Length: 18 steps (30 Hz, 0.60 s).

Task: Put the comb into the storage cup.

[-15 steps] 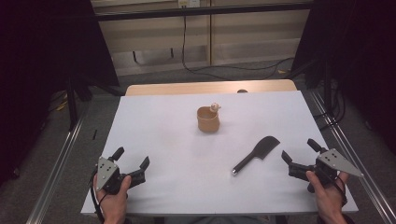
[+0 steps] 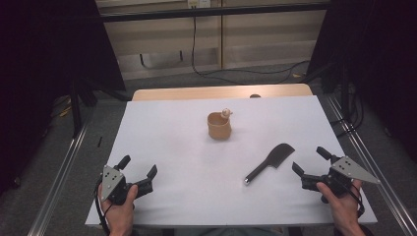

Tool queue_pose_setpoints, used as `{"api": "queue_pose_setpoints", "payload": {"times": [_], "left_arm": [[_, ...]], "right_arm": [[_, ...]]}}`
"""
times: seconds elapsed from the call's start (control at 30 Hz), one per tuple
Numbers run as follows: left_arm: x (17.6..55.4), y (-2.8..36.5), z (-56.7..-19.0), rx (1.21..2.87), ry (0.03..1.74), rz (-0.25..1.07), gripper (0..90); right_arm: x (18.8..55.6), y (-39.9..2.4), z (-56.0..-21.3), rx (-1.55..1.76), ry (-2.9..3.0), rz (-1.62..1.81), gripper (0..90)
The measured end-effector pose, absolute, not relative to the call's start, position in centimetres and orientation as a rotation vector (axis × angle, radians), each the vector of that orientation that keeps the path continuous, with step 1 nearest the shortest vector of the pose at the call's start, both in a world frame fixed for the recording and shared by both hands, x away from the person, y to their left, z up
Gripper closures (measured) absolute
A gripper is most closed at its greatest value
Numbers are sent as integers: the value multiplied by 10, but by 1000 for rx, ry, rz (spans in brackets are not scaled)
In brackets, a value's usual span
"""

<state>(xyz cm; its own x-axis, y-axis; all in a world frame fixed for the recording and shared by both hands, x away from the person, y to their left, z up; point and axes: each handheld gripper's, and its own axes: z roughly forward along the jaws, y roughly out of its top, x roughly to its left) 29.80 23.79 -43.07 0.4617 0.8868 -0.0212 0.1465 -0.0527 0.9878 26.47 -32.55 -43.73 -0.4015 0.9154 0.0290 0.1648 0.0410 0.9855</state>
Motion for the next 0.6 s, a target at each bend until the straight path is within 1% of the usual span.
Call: {"api": "queue_pose_setpoints", "payload": {"times": [0.4, 0.6], "left_arm": [[302, 238, -432, 1524, 959, 772, 35], [302, 240, -432, 1514, 966, 769, 35]], "right_arm": [[275, -310, -435, 1075, 1694, 1413, 0], [279, -304, -432, 1057, 1700, 1454, 14]]}}
